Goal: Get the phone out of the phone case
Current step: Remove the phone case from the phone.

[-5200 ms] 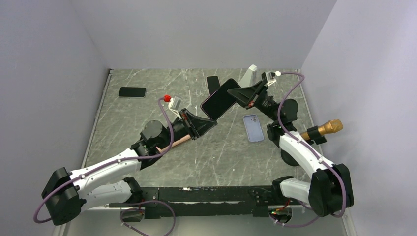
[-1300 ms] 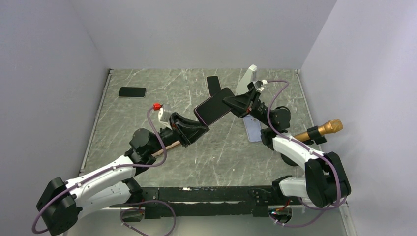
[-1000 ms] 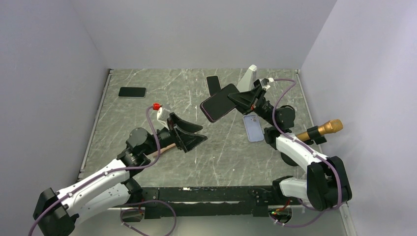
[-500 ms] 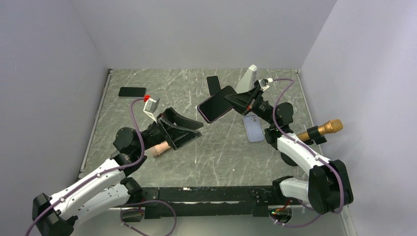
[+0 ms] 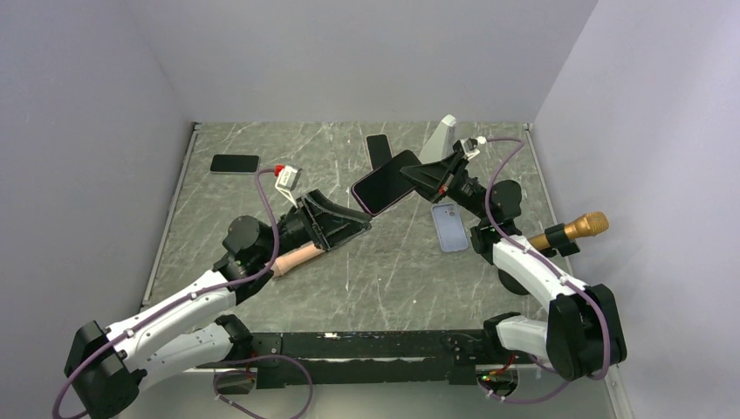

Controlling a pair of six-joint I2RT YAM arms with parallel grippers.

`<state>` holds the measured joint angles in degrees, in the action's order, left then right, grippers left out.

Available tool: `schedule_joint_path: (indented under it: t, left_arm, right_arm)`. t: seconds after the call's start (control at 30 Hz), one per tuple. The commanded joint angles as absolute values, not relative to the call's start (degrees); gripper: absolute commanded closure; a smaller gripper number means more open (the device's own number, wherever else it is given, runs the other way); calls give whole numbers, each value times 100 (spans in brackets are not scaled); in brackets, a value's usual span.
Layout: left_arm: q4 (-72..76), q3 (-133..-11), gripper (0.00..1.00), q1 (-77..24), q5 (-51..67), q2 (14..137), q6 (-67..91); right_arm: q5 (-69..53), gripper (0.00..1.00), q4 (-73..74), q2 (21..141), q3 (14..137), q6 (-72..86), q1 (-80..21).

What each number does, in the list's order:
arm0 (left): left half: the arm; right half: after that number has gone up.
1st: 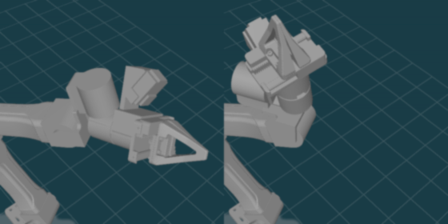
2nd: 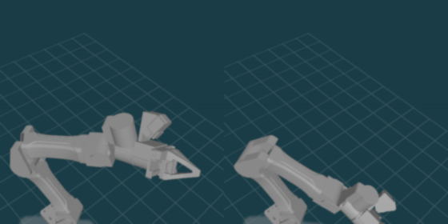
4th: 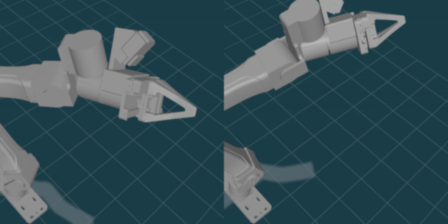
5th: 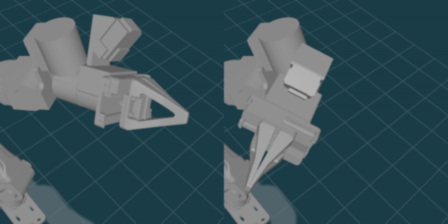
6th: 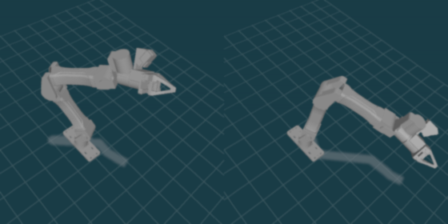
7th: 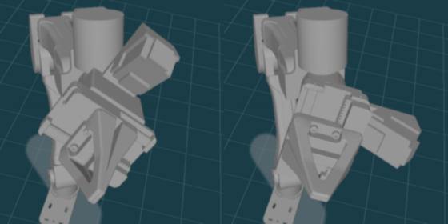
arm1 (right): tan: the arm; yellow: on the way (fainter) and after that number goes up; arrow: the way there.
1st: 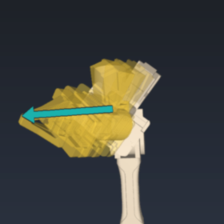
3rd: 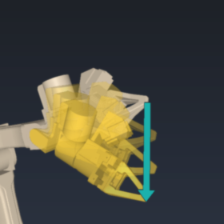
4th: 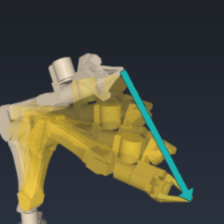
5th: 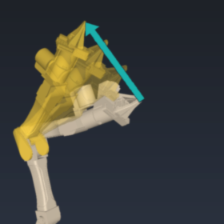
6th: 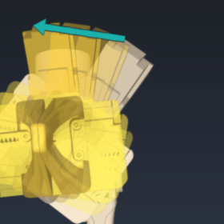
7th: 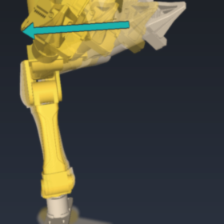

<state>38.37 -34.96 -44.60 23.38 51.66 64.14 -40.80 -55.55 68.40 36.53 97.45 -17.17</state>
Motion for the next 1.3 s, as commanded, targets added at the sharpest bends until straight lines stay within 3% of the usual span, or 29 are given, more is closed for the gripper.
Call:
schedule_joint_path:
  t: [0.0, 0.43, 0.6, 0.73, 0.93, 1.07, 1.27]
  left_arm:
    - [3919, -3615, 21, -4441, 1975, 5175, 6460]
    - [2963, -3750, 23, -4317, 919, 5080, 6839]
    - [2713, -3868, 25, -4169, 935, 5165, 7185]
    - [2657, -3936, 27, -4028, 1228, 5237, 7154]
    - [2694, -3948, 37, -3578, 2289, 5375, 7093]
    - [2118, -4351, 42, -3541, 2991, 5572, 6510]
    - [1810, -4877, 65, -3563, 4072, 6165, 6162]
  right_arm:
    - [-4016, 100, -5874, 6562, 3974, 9835, -1725]
    - [-4318, 100, -4925, 6337, 4254, 8816, -1745]
    - [-4881, 100, -4110, 6372, 4641, 7955, -1740]
    - [-5508, 100, -4316, 6652, 4834, 7959, -1737]
    - [-6332, 100, -4648, 6932, 5086, 8072, -1740]
    - [-6588, 100, -3327, 6874, 5477, 7097, -1769]
    - [-6560, 100, -2833, 6869, 5641, 6726, -1775]
